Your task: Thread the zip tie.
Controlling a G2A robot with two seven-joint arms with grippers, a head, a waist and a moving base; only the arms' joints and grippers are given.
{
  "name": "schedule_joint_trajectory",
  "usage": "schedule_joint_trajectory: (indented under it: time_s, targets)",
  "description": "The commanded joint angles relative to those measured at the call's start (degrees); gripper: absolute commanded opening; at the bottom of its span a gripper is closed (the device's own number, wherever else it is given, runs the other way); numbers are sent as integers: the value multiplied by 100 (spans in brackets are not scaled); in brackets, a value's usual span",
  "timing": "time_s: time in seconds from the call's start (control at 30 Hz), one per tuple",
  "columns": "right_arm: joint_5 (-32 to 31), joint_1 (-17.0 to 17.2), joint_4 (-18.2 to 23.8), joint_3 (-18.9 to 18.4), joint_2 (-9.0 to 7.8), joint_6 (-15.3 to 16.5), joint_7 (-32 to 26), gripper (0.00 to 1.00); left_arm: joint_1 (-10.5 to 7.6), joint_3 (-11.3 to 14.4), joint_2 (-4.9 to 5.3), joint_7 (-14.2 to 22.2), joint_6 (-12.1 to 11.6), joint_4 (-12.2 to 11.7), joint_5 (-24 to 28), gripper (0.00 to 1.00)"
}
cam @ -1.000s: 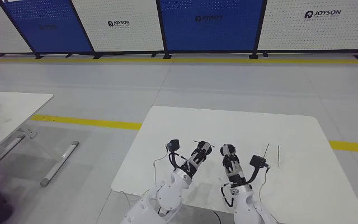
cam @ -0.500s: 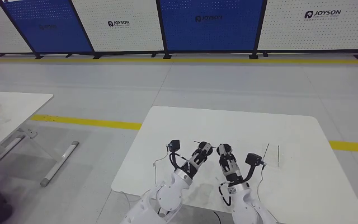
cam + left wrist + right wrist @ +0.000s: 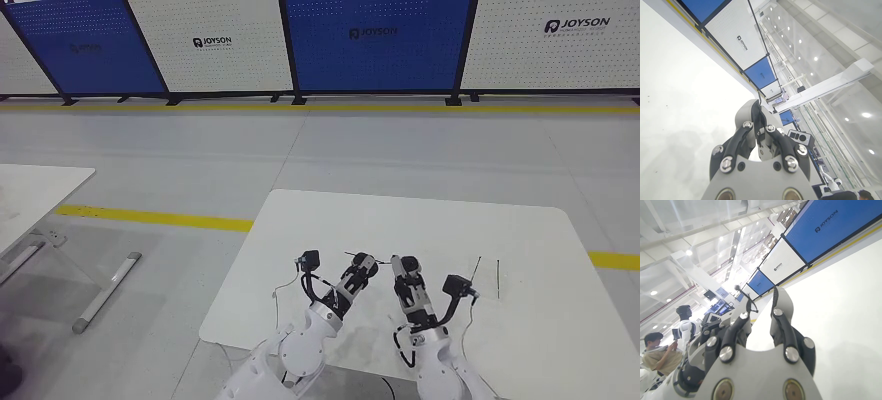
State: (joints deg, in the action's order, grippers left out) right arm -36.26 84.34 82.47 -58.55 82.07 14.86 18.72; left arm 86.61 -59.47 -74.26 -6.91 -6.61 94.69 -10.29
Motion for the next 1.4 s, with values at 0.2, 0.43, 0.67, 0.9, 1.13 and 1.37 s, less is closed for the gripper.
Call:
schedule_joint_trajectory:
  time_s: [0.2,0.43,0.67,0.9,1.13,1.37]
  targets:
    - [-152,83,30,-9,2,-5,40,18,-14,1,-14,-39,17,-15,5,0]
    - [-207,84,45,-25,11,2,58,0,-15,17,-24,-56,35,-8,-39,0]
    - [-285,64,53,-17,18,-25,-60,0,8,37,-27,-44,37,32,-129,0]
    - [-280,20,28,-4,27,-4,-215,0,15,40,-30,-8,23,55,-166,0]
    - [-252,40,76,-47,18,154,-289,0,26,19,-29,0,40,61,-211,0]
    - [-293,63,77,-49,24,107,-284,0,44,6,-29,31,3,53,-211,0]
